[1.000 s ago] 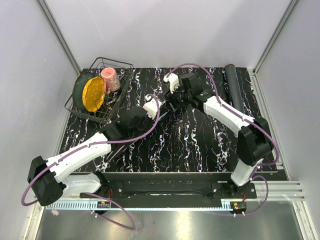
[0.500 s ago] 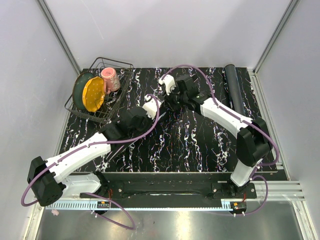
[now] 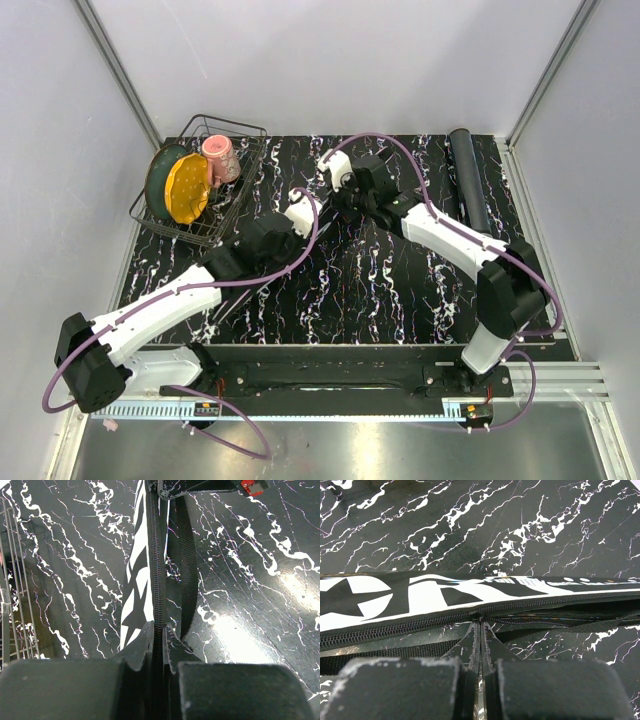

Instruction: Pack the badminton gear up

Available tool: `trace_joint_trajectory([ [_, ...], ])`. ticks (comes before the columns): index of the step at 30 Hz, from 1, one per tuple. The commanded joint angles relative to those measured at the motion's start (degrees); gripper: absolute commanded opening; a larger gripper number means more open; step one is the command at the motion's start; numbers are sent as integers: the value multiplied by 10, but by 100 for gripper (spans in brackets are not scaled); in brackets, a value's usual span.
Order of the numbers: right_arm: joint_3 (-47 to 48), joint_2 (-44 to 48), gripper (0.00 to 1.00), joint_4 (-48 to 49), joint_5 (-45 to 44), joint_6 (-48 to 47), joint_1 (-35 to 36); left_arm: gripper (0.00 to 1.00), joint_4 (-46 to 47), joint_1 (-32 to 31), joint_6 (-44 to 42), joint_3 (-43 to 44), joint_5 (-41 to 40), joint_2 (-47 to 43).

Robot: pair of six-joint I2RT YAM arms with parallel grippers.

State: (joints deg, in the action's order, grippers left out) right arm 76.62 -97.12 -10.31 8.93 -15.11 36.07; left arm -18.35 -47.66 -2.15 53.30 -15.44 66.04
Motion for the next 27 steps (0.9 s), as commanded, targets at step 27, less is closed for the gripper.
trace_joint_trajectory([
  [27,214,-199,0,18,-186,31,-231,0,13,-1,0,10,-93,-20],
])
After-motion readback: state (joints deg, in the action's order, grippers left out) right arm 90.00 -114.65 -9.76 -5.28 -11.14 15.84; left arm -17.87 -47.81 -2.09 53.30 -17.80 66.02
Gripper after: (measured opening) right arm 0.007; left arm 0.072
